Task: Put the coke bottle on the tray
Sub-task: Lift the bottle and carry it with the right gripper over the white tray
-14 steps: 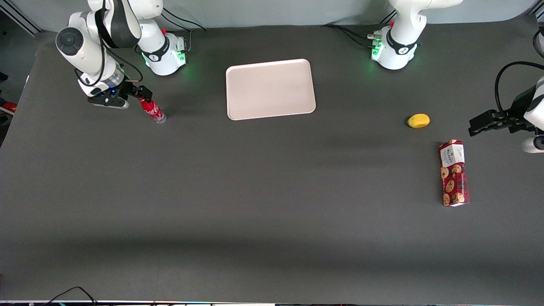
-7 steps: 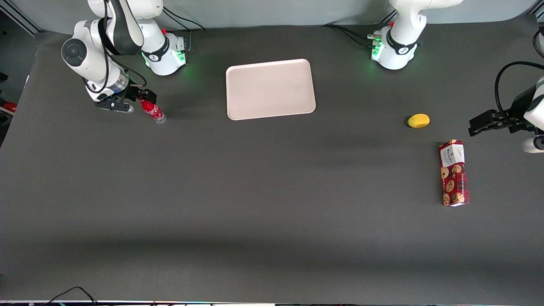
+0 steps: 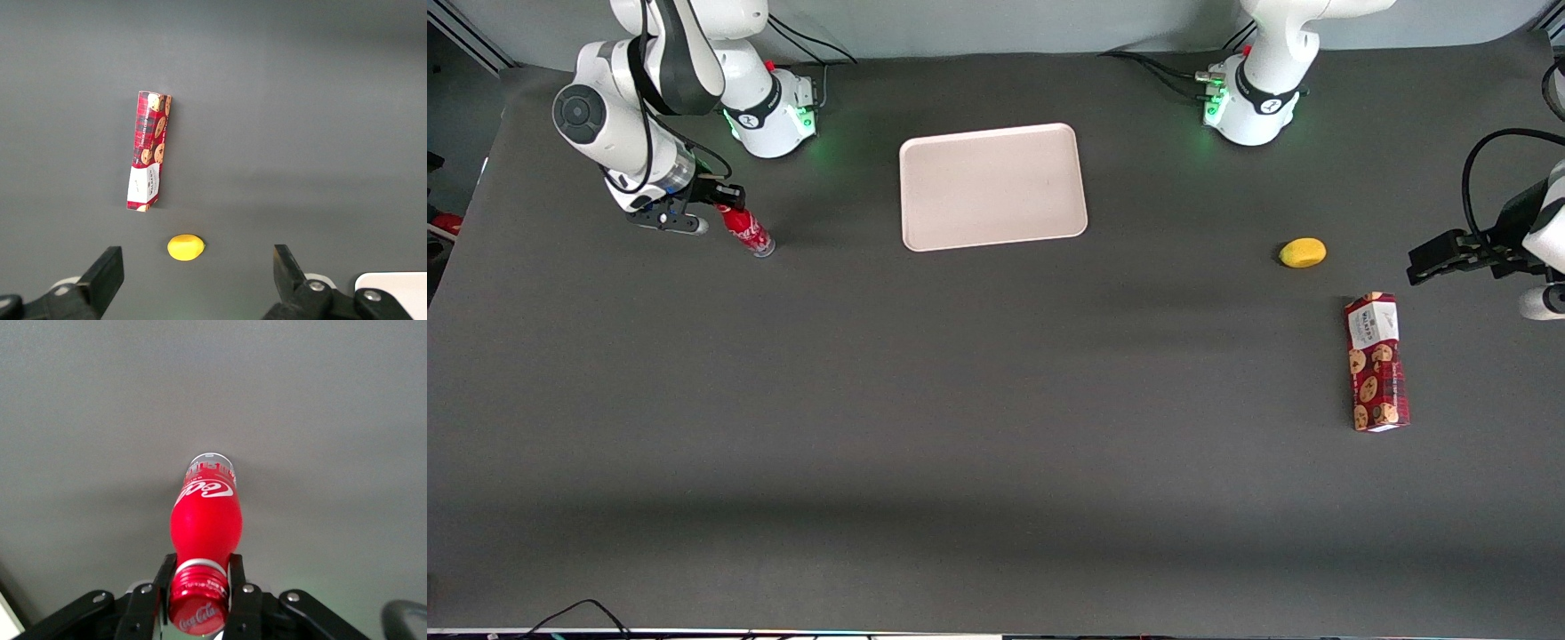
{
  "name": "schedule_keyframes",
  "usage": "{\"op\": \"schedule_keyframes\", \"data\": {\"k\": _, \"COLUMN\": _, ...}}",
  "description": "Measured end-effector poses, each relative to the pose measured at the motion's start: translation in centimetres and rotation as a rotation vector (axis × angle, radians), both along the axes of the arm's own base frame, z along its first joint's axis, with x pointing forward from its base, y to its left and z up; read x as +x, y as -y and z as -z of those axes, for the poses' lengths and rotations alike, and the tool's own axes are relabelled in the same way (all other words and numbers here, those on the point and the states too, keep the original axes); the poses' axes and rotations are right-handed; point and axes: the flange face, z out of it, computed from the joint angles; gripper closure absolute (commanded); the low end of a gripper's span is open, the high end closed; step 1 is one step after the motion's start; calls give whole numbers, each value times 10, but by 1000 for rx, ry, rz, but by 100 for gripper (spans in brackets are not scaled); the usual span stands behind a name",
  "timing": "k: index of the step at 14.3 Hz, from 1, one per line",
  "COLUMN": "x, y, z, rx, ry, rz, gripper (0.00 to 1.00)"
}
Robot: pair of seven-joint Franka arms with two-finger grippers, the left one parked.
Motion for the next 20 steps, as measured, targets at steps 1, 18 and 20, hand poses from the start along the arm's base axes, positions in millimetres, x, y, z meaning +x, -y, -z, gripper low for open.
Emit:
{"op": "schedule_keyframes", "data": {"k": 1, "x": 2, "y": 0, "z": -4, "rx": 1, "ry": -6, "rz": -1, "gripper": 96}}
{"op": "schedule_keyframes", "data": {"k": 18, "x": 149, "y": -118, "z": -324, "rx": 112, "ry": -7, "rz": -161, "gripper": 100}}
{"op": "schedule_keyframes", "data": {"k": 20, "x": 142, "y": -169, "z": -336, "rx": 155, "ry": -28, "rz": -116, "gripper": 100}}
